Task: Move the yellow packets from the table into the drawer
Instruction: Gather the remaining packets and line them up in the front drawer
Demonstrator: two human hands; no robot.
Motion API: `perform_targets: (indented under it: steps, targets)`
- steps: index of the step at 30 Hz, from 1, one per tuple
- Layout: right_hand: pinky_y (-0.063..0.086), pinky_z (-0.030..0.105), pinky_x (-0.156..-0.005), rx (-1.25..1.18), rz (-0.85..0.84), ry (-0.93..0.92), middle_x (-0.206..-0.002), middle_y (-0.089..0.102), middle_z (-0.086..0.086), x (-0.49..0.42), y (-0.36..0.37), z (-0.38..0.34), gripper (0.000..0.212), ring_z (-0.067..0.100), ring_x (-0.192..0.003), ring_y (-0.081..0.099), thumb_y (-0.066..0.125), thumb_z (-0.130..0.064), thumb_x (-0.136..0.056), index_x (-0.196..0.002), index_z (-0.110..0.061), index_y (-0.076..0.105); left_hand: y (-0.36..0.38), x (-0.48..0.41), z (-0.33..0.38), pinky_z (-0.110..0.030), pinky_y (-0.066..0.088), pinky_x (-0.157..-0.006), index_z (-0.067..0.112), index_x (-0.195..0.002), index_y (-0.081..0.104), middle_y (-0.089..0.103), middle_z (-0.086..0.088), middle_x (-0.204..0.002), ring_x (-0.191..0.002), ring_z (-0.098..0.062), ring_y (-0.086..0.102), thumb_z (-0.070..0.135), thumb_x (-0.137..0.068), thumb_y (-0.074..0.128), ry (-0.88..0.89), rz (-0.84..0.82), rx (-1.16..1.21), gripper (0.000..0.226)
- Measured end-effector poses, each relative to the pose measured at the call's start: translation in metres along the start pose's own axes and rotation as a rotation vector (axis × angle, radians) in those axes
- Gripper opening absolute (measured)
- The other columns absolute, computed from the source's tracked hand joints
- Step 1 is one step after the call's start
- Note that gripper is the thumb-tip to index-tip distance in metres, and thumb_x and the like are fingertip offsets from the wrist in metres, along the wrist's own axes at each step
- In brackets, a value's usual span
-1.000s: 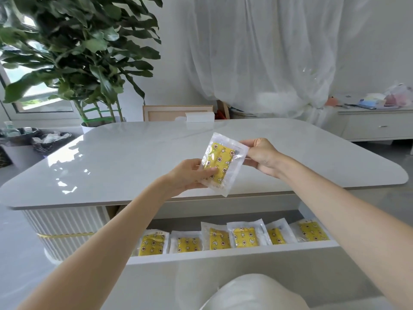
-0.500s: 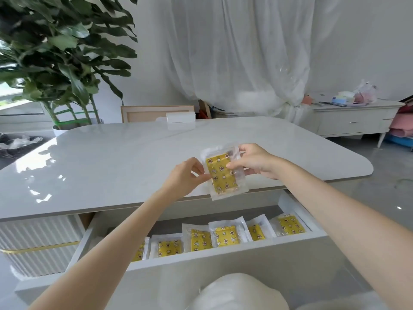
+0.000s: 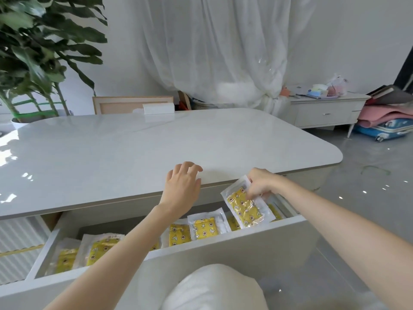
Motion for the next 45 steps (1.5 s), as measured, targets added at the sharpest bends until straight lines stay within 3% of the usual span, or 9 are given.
perform_targets:
  steps: [3, 7, 12, 16, 19, 24, 31, 38, 45]
  targets:
    - [0.048, 0.025, -0.049, -0.035, 0.007, 0.089, -0.066, 0.048, 0.006, -0.007, 0.012, 0.007, 0.032, 0.018, -0.052, 0.053, 0.073, -0.005, -0.078, -0.069, -0.012, 0.042, 0.008, 0.005, -0.002, -0.033, 0.030, -0.104, 0.021, -0.127, 0.050, 0.047, 0.003, -0.133, -0.122, -0.020, 0.042, 0.027, -0.101, 0.032, -0.015, 0.022, 0.012, 0.032]
    - [0.059, 0.030, -0.065, -0.117, -0.019, 0.190, -0.084, 0.057, 0.009, -0.015, 0.032, 0.018, 0.026, 0.024, -0.075, 0.064, 0.074, -0.006, -0.079, -0.074, -0.007, 0.048, 0.014, 0.012, -0.006, -0.032, 0.034, -0.099, 0.020, -0.116, 0.057, 0.056, 0.004, -0.121, -0.111, -0.020, 0.050, 0.033, -0.100, 0.024, -0.015, 0.076, -0.005, 0.038]
    - [0.061, 0.038, -0.071, -0.228, -0.082, 0.212, -0.102, 0.068, 0.018, -0.017, 0.048, 0.018, 0.033, 0.027, -0.088, 0.071, 0.072, -0.001, -0.081, -0.110, 0.007, 0.058, 0.014, 0.015, -0.007, -0.031, 0.034, -0.098, 0.021, -0.114, 0.058, 0.058, 0.006, -0.119, -0.110, -0.019, 0.052, 0.034, -0.098, 0.024, -0.011, 0.098, -0.008, 0.040]
    - [0.061, 0.034, -0.069, 0.083, -0.003, 0.134, -0.086, 0.072, 0.019, -0.008, 0.048, 0.003, 0.006, 0.026, -0.063, 0.070, 0.060, -0.003, -0.088, -0.087, 0.002, 0.061, 0.015, 0.015, -0.008, -0.030, 0.033, -0.099, 0.021, -0.116, 0.058, 0.058, 0.007, -0.120, -0.112, -0.018, 0.052, 0.029, -0.102, 0.033, -0.020, 0.104, 0.004, 0.030]
    - [0.057, 0.030, -0.061, 0.299, 0.040, 0.036, -0.083, 0.073, 0.016, 0.004, 0.039, -0.010, 0.013, 0.020, -0.046, 0.059, 0.053, -0.002, -0.087, -0.092, 0.002, 0.065, 0.011, 0.016, -0.010, -0.029, 0.033, -0.099, 0.022, -0.118, 0.059, 0.058, 0.007, -0.122, -0.114, -0.018, 0.051, 0.029, -0.101, 0.035, -0.006, 0.063, 0.038, 0.030]
    - [0.053, 0.021, -0.060, 0.023, -0.112, -0.197, -0.083, 0.073, 0.000, 0.038, 0.021, -0.042, 0.020, 0.014, -0.065, 0.066, 0.054, -0.015, -0.090, -0.103, -0.010, 0.069, -0.017, 0.021, -0.031, -0.032, 0.036, -0.096, 0.021, -0.120, 0.060, 0.057, 0.005, -0.128, -0.116, -0.018, 0.050, 0.028, -0.101, 0.035, -0.037, -0.038, 0.045, 0.032]
    - [0.037, 0.023, -0.059, -0.049, 0.409, -0.475, -0.105, 0.068, -0.012, 0.072, 0.051, -0.084, 0.022, 0.002, -0.072, 0.052, 0.047, -0.031, -0.098, -0.113, -0.025, 0.061, -0.061, 0.061, -0.061, -0.035, 0.039, -0.098, 0.026, -0.126, 0.054, 0.054, 0.005, -0.133, -0.119, -0.020, 0.050, 0.030, -0.100, 0.037, -0.171, 0.007, -0.007, 0.031]
    - [0.036, 0.017, -0.088, 0.000, 0.536, -0.625, -0.124, 0.060, -0.010, 0.076, 0.098, -0.092, 0.035, 0.009, -0.119, 0.047, 0.038, -0.037, -0.100, -0.122, -0.020, 0.058, -0.060, 0.123, -0.077, -0.032, 0.037, -0.095, 0.025, -0.128, 0.053, 0.056, 0.007, -0.127, -0.116, -0.020, 0.051, 0.032, -0.100, 0.033, -0.238, 0.074, -0.063, 0.035]
    - [0.017, 0.037, -0.118, 0.070, 0.699, -0.755, -0.135, 0.055, -0.002, 0.065, 0.111, -0.095, 0.052, 0.018, -0.133, 0.041, 0.025, -0.046, -0.097, -0.121, -0.016, 0.060, -0.059, 0.130, -0.080, -0.041, 0.023, -0.113, 0.026, -0.131, 0.052, 0.048, 0.005, -0.140, -0.133, -0.020, 0.040, 0.051, -0.094, 0.021, -0.094, 0.112, -0.107, 0.055]
Point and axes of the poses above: each hand's wrist, its own x-axis away from the middle knuckle, its own y-axis out of the palm, z = x × y, the point moved 2 cm from there along -x, towards the middle knuckle
